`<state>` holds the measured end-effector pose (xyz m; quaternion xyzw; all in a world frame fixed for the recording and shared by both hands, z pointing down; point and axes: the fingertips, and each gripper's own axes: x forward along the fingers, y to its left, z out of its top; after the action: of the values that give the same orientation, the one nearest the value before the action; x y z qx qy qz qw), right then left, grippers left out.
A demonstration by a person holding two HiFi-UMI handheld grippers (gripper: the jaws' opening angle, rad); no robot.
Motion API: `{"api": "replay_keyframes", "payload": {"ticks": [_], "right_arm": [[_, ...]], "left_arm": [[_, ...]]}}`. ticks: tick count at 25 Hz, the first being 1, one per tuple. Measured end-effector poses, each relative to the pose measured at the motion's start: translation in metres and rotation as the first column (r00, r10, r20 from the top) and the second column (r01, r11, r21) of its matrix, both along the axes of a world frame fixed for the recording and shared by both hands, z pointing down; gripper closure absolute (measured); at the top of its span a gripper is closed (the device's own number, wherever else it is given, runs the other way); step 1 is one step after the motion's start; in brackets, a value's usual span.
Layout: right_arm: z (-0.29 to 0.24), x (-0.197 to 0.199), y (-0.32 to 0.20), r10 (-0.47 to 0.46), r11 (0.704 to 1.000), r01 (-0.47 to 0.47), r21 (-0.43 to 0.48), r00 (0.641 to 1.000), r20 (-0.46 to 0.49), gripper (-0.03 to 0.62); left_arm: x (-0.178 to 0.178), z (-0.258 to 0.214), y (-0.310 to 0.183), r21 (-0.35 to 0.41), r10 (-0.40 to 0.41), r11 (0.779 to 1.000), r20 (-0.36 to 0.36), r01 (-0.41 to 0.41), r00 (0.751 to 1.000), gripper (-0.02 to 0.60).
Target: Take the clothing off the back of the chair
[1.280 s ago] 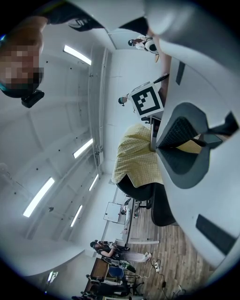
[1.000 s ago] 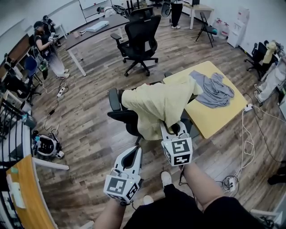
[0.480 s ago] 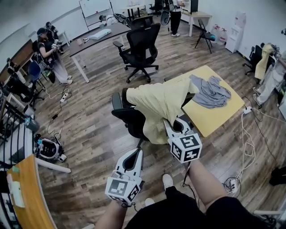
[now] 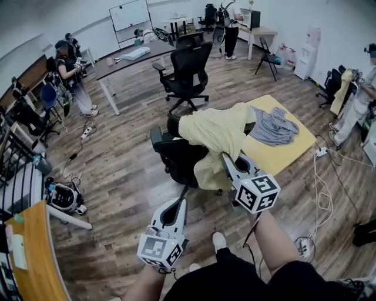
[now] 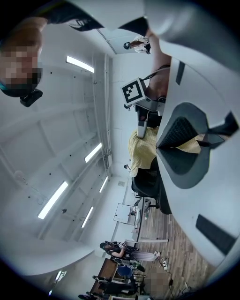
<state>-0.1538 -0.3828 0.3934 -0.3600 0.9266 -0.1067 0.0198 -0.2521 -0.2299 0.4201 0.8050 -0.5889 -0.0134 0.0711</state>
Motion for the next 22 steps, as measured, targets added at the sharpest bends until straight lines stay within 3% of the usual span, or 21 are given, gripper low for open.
{"api": "replay_keyframes", "payload": {"ticks": [15,22], "right_arm": [[-0.047,0.023,0.138,0.020,0.995,-0.025,0.093,0.998,0.060,0.546],[-0.054,0.041,0.189,0.041,0.992,-0.047,0.117,0.998,0.056,0.546]], "left_arm": [[0.011,-0.012,0.100,0.036,0.105,0.994,0.010,-0.106,0.994,0.567],[0.024,-0.007,0.124,0.034,0.160,0.987,-0.005,-0.160,0.987,0.566]]}}
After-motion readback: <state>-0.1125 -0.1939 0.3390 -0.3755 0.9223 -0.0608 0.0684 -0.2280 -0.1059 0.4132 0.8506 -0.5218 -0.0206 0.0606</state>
